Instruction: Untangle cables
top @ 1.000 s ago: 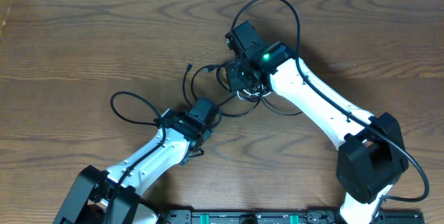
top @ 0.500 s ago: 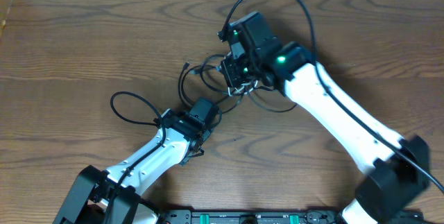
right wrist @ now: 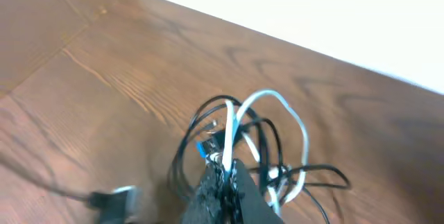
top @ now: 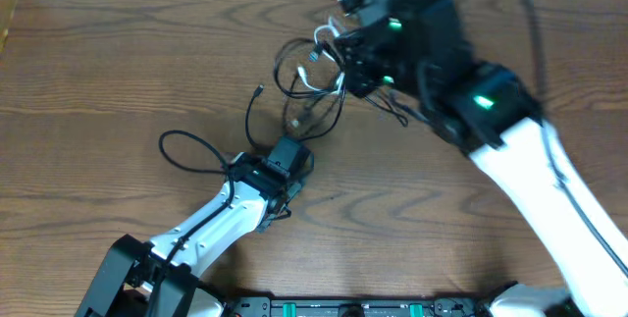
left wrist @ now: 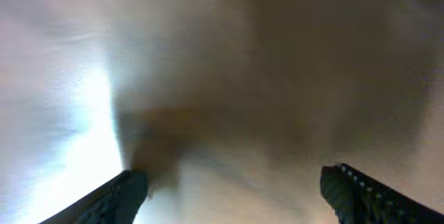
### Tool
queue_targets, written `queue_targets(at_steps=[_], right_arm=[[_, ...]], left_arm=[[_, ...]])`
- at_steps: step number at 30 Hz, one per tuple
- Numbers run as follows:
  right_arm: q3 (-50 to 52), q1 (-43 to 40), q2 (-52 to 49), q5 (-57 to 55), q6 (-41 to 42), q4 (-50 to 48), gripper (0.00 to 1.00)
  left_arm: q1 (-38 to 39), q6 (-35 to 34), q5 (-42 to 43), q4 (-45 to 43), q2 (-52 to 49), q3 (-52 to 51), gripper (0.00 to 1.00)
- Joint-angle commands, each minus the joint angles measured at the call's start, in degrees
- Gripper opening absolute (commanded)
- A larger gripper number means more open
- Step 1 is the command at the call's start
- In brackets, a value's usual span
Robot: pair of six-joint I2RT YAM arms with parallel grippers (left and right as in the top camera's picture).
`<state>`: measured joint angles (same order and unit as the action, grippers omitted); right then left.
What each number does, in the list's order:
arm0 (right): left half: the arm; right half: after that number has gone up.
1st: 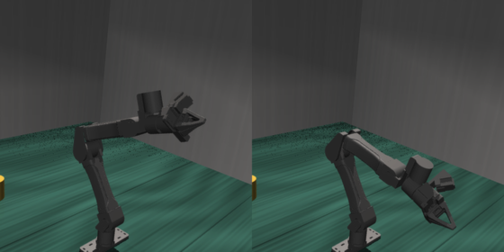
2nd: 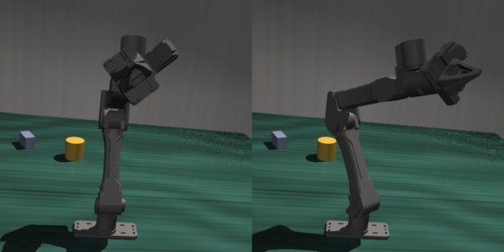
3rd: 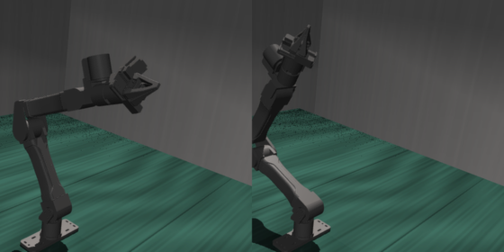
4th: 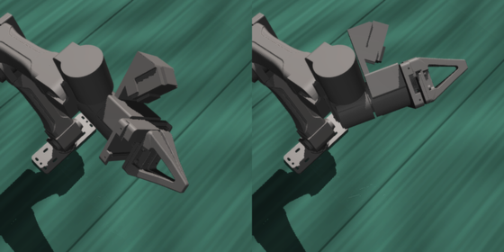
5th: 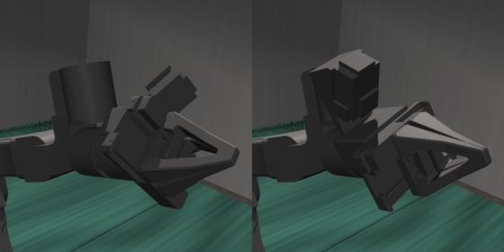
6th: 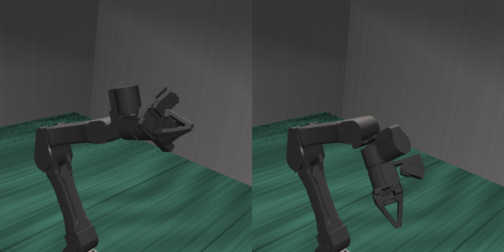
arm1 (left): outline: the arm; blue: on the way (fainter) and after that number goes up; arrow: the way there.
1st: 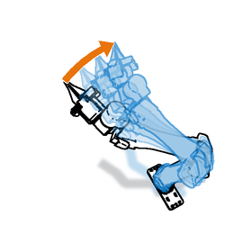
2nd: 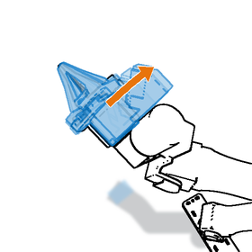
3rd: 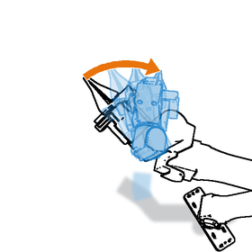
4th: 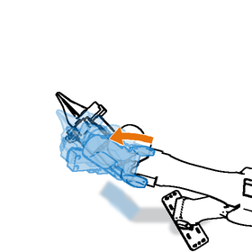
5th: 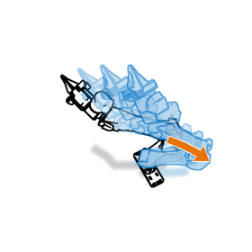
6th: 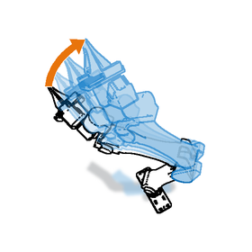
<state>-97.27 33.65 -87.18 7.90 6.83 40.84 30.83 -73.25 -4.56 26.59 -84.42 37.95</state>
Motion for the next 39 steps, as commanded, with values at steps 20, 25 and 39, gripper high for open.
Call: queue_targets(at_steps=[20, 25, 39], right_arm=[[-1.18, 0.09, 2.25, -8.83, 9.07, 18.97, 0.01], [-1.18, 0.09, 2.32, -6.01, 9.66, 18.97, 0.01], [-1.18, 0.09, 2.32, -6.03, 9.66, 19.65, 0.02]], left_arm=[[-3.48, 12.9, 29.11, -36.15, 0.48, -0.33, 0.86], [-5.05, 9.99, 29.0, -36.15, 0.48, -0.33, 0.86], [-5.05, 26.6, 35.65, -42.99, 5.31, -0.33, 0.86]])
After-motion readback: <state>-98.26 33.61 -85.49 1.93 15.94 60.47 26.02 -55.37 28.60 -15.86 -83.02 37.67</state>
